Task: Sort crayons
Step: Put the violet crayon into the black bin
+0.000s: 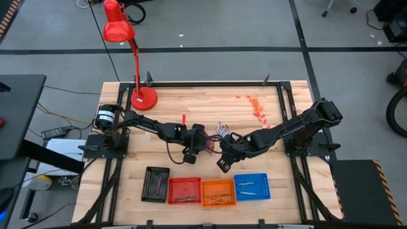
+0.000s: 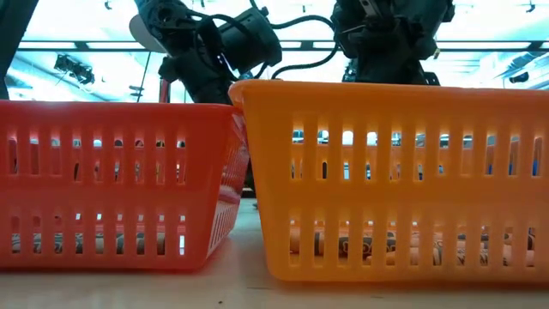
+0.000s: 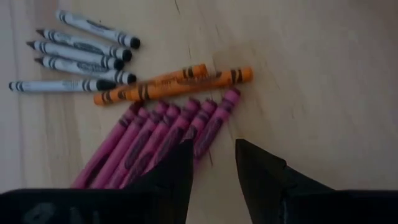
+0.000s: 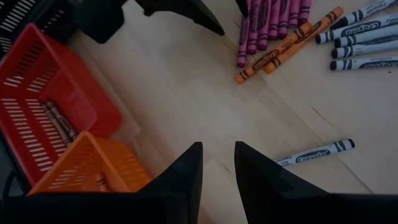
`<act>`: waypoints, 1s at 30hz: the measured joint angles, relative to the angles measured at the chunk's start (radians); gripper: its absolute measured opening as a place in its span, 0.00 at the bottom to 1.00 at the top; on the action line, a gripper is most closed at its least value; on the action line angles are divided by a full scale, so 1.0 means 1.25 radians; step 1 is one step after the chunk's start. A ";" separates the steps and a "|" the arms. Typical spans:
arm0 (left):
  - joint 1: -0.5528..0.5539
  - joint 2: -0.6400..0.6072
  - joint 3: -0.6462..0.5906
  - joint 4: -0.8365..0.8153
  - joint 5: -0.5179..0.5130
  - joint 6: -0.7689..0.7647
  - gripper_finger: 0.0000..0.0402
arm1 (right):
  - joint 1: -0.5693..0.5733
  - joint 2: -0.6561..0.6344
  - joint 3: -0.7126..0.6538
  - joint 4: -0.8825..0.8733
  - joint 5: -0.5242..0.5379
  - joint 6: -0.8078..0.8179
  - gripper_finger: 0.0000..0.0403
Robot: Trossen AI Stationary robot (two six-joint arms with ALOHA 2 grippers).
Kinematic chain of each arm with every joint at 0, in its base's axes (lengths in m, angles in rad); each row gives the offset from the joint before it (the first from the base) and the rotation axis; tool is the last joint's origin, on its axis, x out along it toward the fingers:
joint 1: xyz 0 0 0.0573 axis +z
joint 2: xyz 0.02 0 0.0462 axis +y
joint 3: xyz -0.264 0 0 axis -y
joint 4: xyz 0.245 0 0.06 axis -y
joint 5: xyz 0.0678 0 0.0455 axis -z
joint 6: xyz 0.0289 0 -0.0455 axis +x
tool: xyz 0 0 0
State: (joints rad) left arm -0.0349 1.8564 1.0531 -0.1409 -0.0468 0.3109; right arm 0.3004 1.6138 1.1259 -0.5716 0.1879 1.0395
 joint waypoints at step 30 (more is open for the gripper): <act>0.009 0.027 0.001 -0.011 0.050 -0.065 0.32 | -0.006 0.000 0.000 -0.005 0.000 -0.060 0.24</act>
State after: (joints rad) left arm -0.0240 1.8900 1.0539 -0.1545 0.0160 0.2290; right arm 0.2928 1.6138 1.1259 -0.5772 0.1883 0.9641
